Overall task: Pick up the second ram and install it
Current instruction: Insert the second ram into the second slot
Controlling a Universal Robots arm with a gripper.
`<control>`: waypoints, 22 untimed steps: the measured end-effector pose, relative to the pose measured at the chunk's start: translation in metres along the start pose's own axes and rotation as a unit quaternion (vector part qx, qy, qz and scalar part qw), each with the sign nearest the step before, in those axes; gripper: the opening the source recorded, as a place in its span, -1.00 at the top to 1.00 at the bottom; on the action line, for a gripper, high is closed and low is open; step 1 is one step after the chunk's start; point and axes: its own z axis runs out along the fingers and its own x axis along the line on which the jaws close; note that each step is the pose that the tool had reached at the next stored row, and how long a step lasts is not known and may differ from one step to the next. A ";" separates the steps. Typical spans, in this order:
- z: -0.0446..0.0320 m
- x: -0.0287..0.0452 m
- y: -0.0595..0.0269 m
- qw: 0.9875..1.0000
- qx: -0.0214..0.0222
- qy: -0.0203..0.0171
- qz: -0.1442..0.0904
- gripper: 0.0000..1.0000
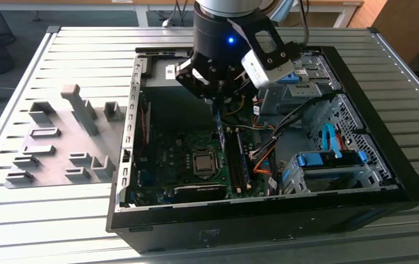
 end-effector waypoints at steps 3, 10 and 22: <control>0.0000 -0.0001 0.0000 1.000 0.000 0.000 0.000 0.72; 0.0008 -0.0005 -0.0022 1.000 0.000 0.000 0.000 0.72; 0.0165 -0.0165 -0.0026 1.000 0.000 0.000 -0.010 0.72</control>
